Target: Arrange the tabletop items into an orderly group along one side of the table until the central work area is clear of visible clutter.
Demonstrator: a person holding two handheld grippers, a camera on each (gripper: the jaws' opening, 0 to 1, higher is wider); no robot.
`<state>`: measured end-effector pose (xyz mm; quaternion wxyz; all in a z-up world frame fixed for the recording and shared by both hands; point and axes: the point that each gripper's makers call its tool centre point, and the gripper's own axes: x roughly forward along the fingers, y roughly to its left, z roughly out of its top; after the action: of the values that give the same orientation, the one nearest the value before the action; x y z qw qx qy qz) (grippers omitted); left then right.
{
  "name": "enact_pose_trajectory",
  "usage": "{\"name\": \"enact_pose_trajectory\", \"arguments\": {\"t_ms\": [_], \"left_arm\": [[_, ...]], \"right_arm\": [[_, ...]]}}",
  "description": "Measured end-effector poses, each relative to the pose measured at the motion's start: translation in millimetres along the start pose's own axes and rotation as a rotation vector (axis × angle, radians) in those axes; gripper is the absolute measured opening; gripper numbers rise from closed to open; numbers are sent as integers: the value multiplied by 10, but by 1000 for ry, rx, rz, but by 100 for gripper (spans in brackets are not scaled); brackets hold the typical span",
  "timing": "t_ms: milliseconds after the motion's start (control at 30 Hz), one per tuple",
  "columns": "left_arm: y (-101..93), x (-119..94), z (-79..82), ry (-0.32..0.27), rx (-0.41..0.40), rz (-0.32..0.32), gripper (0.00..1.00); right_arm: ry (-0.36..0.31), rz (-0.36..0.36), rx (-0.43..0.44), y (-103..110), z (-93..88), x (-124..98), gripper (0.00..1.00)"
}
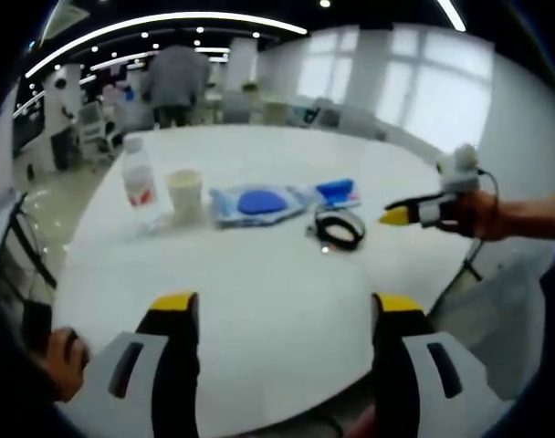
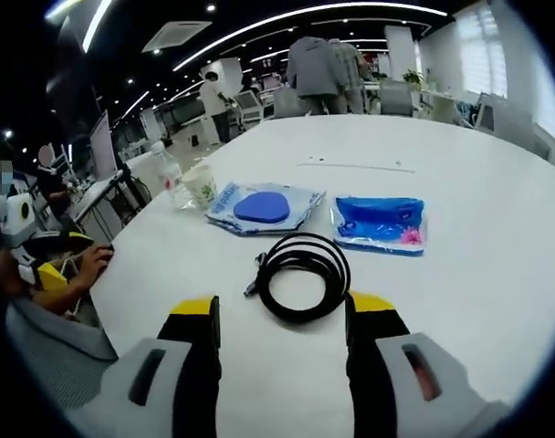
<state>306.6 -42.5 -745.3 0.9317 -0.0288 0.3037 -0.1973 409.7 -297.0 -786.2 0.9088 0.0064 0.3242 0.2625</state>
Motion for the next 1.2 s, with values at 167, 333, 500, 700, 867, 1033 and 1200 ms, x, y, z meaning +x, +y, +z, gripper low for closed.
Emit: {"name": "enact_pose_trajectory", "arguments": {"t_ms": [167, 333, 500, 700, 867, 1033, 1200], "left_arm": [[-5, 3, 9, -4, -2, -2, 73], [-8, -5, 22, -9, 0, 1, 74], [-16, -11, 22, -11, 5, 0, 75], [-13, -12, 21, -10, 10, 3, 76], [17, -21, 29, -16, 1, 12, 76], [22, -22, 35, -16, -2, 14, 76], [7, -19, 32, -13, 0, 11, 77]], "right_arm": [[-16, -2, -3, 24, -3, -100, 56], [-31, -10, 6, 38, -1, -181, 58], [-49, -17, 3, 46, 33, -279, 59], [-71, -23, -1, 60, 58, -426, 61], [-68, -24, -4, 80, 14, -515, 64], [-71, -20, -15, 139, 5, -613, 68], [-78, -23, -18, 160, -9, -674, 71]]}}
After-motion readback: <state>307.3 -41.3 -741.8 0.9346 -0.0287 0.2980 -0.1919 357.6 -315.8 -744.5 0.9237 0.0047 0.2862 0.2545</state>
